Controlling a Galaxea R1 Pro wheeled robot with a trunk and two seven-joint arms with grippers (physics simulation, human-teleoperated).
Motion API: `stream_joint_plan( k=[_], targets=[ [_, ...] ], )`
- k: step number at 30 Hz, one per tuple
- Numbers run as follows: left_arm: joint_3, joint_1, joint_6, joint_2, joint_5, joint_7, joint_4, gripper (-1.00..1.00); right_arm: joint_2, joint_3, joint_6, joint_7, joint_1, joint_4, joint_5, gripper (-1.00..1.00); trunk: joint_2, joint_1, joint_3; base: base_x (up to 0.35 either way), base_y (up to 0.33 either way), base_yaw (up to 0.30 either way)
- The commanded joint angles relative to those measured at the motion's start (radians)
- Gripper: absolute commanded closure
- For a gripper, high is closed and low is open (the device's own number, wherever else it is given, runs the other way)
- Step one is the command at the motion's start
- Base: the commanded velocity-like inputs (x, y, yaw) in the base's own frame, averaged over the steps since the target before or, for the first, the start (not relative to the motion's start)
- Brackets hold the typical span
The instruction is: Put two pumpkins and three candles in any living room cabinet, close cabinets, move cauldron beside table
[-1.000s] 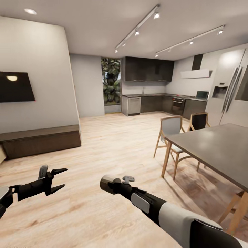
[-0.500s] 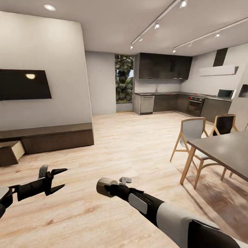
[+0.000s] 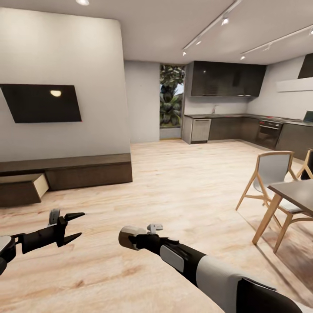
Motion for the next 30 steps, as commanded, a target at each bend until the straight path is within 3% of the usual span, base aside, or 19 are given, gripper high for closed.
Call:
stream_joint_plan(
  k=[1, 19, 30],
  targets=[
    [-0.002, -0.001, 0.001, 0.001, 0.009, 0.005, 0.0, -1.0, 0.0, 0.003, -0.001, 0.004, -0.002, 0.001, -0.011, 1.0, -0.001, 0.0, -0.002, 0.259, 0.236, 0.155],
    [-0.002, -0.001, 0.001, 0.0, 0.009, 0.005, 0.0, -1.0, 0.0, 0.003, -0.014, 0.003, -0.002, 0.001, -0.012, 1.0, -0.001, 0.0, -0.027, 0.259, 0.24, 0.144],
    [-0.002, -0.001, 0.001, 0.001, 0.009, 0.005, 0.0, -1.0, 0.0, 0.004, -0.041, 0.005, -0.002, -0.002, -0.011, 1.0, -0.001, 0.0, -0.032, 0.259, 0.241, 0.021]
  ],
)
